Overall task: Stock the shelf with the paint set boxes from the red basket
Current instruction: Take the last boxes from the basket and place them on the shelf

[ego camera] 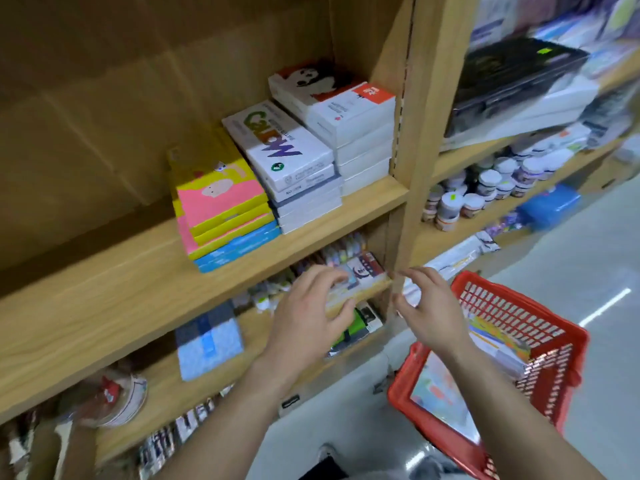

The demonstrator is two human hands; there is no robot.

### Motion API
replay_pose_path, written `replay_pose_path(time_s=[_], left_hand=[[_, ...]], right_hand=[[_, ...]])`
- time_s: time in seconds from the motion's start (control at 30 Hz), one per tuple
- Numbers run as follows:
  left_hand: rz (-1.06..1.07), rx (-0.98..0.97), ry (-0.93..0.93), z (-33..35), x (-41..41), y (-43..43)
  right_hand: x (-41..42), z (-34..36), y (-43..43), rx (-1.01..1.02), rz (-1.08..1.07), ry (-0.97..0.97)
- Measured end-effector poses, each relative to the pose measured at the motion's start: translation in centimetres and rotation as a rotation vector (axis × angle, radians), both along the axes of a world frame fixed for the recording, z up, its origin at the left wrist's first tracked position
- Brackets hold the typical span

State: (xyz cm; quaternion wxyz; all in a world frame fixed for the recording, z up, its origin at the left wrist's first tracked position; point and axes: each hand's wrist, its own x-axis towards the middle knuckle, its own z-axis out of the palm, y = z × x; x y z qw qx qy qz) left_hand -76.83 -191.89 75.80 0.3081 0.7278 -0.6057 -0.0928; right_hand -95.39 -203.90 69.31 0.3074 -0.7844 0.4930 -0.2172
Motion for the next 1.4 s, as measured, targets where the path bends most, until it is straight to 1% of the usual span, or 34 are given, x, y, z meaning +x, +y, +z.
replay_pose_path(time_s=[0.1,0.2,0.3,0.4,0.5,0.57,0.67,0.73,0.83,1.0,1.17,1.23,1.33,1.4], left_hand=[[-0.109,0.300,0.071,-5.6,-4.8,-3.9],[-0.174,0.499,0.076,-11.8,-9.4,-7.4],[-0.202,0.639,0.076,-17.3,-12.9,-10.1],[-0.214,0.727,0.054,-22.1,-15.5,-12.9],[-0.180,0.685,0.054,-25.8,-16.6,-15.6],[-0.168,0.648,0.005,-28.2,-16.9,-17.6],[-0.201,0.594,-0.037,-31.8,-16.9,-20.5],[-0.213,0.557,-0.013,-34.0,-16.7,-22.1],[-0.283,0.489,0.038,-37.0,-16.4,-23.1],[-0.277,0.427,0.152,-39.6,-15.6,-21.5],[-0.316,0.371,0.213,-40.7,-14.9,-21.3],[-0.318,0.366,0.233,-40.9,-14.8,-21.2],[-0.324,0.361,0.238,-41.1,-14.7,-21.1],[-0.331,0.357,0.233,-41.2,-14.7,-21.2]], right_hand=[[-7.8,-5.0,-1.3,0.140,-0.158,0.097],[-15.9,-10.3,-1.7,0.314,-0.320,0.183],[-21.8,-15.1,-1.4,0.455,-0.439,0.246],[-24.9,-19.7,-1.1,0.545,-0.475,0.301],[-25.1,-24.0,-1.4,0.591,-0.498,0.279],[-24.4,-27.1,-2.2,0.625,-0.536,0.216],[-23.1,-31.9,-3.3,0.708,-0.705,0.048],[-22.4,-35.2,-4.1,0.763,-0.845,-0.034],[-21.5,-39.7,-5.3,0.800,-0.980,-0.126],[-19.9,-43.5,-7.0,0.644,-1.174,-0.317],[-18.5,-44.4,-7.5,0.519,-1.358,-0.635],[-17.8,-44.0,-7.9,0.462,-1.433,-0.690],[-17.2,-43.6,-9.7,0.317,-1.550,-0.770],[-16.5,-43.2,-11.3,0.292,-1.641,-0.830]])
